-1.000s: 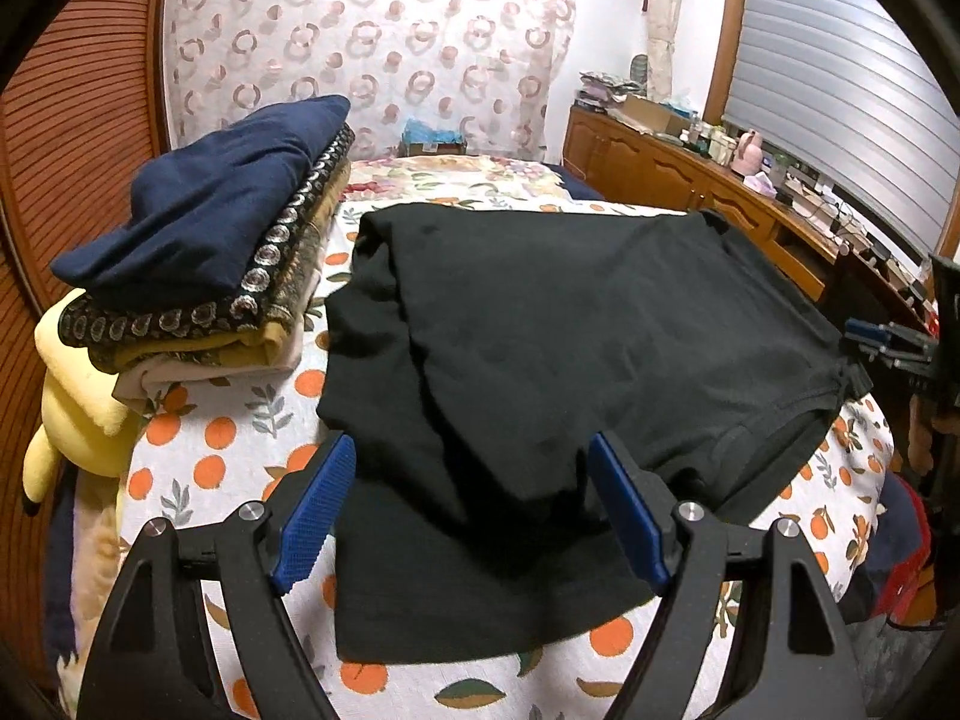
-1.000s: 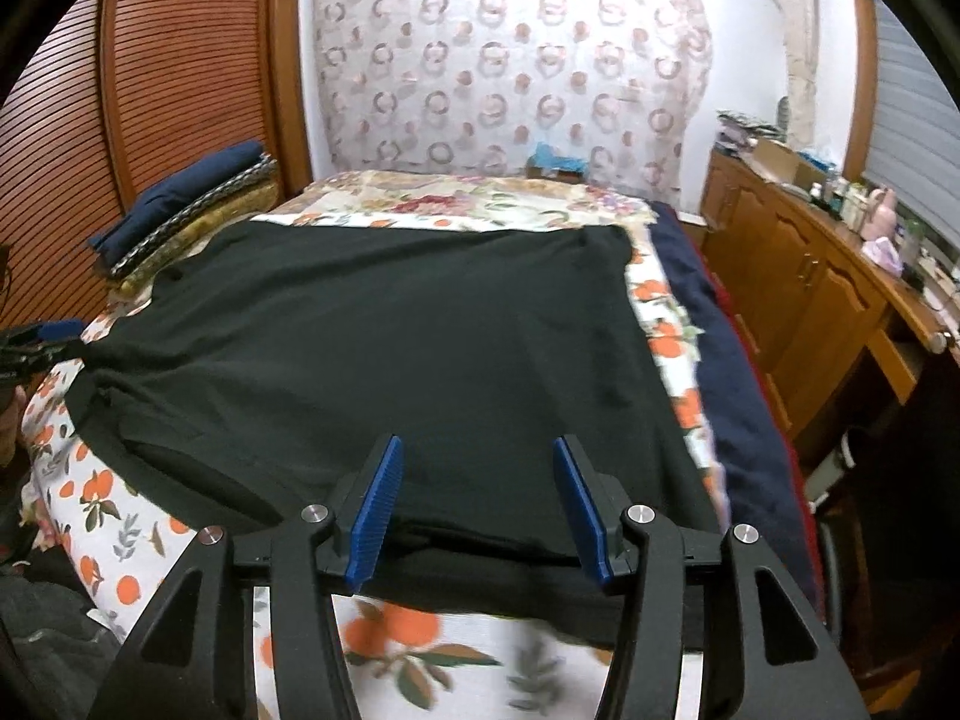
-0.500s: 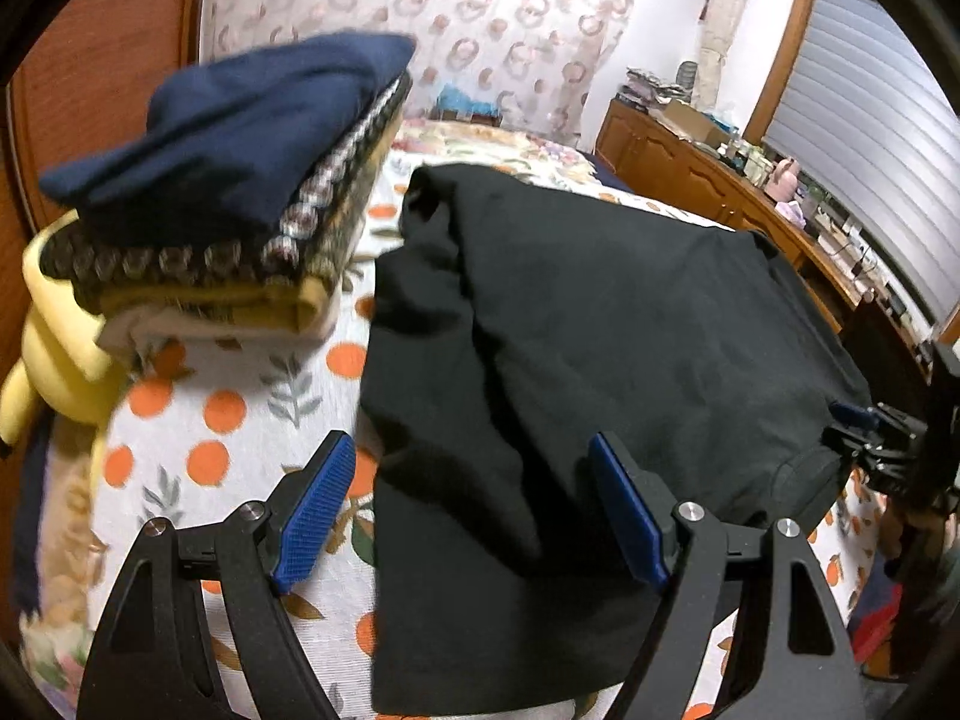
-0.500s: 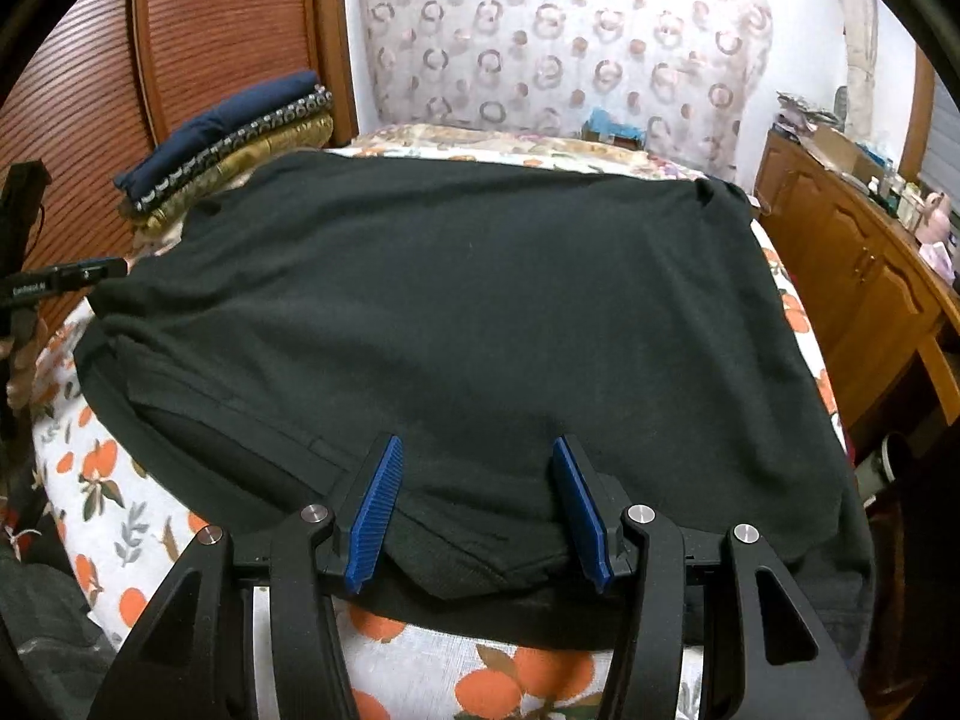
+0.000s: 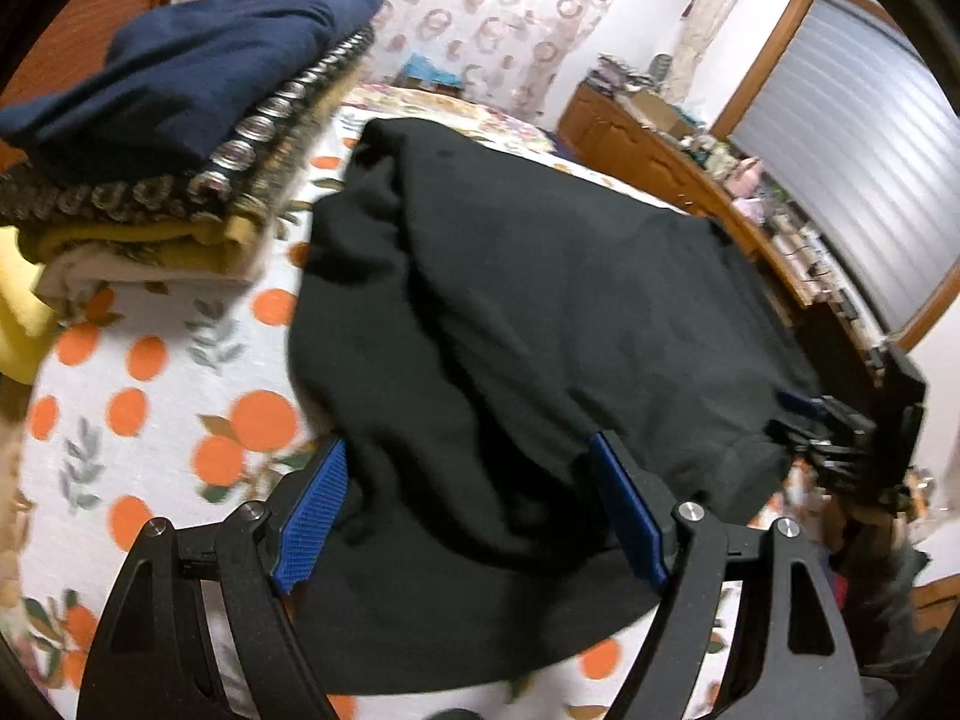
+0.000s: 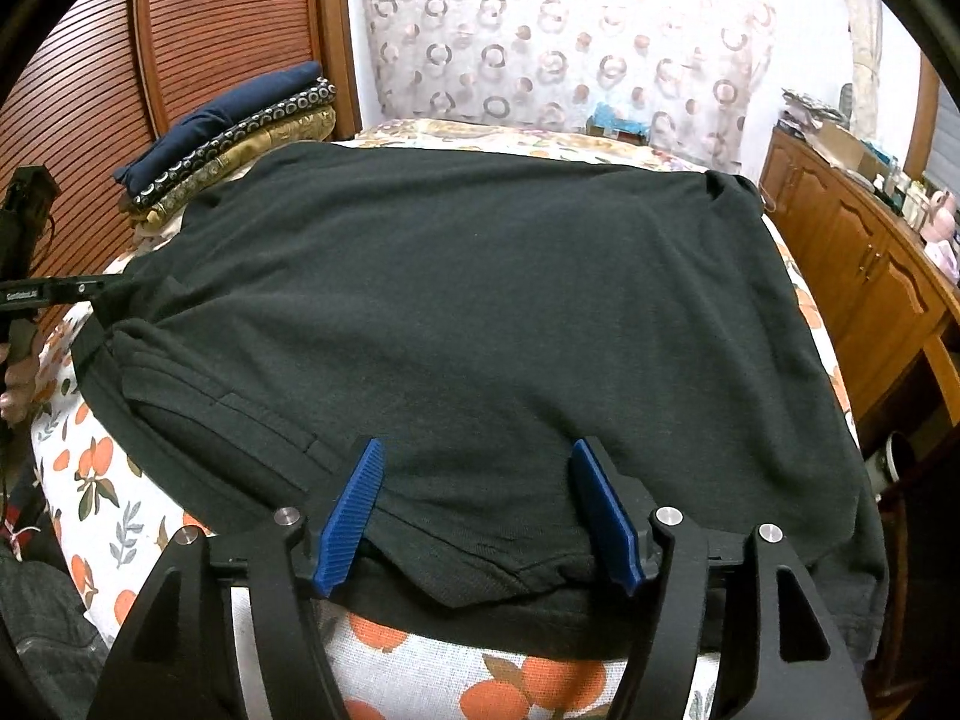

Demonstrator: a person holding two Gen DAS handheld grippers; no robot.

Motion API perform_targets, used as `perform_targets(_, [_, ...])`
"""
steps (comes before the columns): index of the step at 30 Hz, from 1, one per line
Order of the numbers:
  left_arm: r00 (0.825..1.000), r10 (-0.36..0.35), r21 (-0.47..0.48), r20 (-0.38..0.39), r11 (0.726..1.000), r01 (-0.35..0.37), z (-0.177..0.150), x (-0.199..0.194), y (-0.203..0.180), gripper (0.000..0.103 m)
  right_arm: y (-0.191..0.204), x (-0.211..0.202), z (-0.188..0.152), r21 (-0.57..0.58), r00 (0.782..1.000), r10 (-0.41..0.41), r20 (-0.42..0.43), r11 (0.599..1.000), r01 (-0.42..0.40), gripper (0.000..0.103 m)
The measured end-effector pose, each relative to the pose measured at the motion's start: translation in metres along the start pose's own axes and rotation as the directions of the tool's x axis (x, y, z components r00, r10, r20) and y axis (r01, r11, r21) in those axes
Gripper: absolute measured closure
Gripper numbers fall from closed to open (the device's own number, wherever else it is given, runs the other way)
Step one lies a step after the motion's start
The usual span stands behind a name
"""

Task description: Fold small clothes

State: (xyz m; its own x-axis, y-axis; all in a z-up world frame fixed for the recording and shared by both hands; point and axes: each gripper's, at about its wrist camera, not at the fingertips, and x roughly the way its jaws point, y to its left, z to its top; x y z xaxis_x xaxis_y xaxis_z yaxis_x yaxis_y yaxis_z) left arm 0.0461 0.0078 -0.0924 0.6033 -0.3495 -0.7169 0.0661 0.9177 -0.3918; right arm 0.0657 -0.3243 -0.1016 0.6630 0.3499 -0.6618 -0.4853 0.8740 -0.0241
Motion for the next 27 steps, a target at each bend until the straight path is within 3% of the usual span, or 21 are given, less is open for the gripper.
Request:
perform_targets(11, [0.999, -0.038, 0.024, -0.020, 0.999, 0.038, 0.003, 0.007, -0.014, 0.022, 0.004, 0.000, -0.003, 0.000, 1.000, -0.002, 0.002, 1.000, 0.002, 0.035])
perform_targets(13, [0.999, -0.027, 0.043, -0.021, 0.999, 0.028, 0.005, 0.009, -0.018, 0.032, 0.004, 0.000, -0.003, -0.001, 1.000, -0.003, 0.002, 1.000, 0.003, 0.035])
perform_targets(15, [1.000, -0.012, 0.069, -0.029, 0.998, 0.014, 0.006, 0.012, -0.022, 0.054, 0.004, -0.001, -0.003, -0.003, 1.000, -0.005, 0.001, 1.000, 0.005, 0.035])
perform_targets(18, [1.000, 0.000, 0.100, -0.031, 0.995, 0.003, 0.006, 0.014, -0.025, 0.075, 0.002, -0.001, -0.003, -0.006, 1.000, -0.007, 0.000, 1.000, 0.007, 0.035])
perform_targets(20, [1.000, 0.007, 0.120, -0.024, 0.993, -0.004, 0.005, 0.013, -0.028, 0.084, 0.002, -0.001, -0.003, -0.007, 1.000, -0.010, -0.001, 1.000, 0.010, 0.035])
perform_targets(27, [0.997, -0.047, 0.166, 0.065, 0.985, 0.035, 0.012, -0.005, -0.051, 0.088, -0.002, -0.005, -0.004, 0.010, 1.000, -0.014, 0.003, 1.000, 0.014, 0.035])
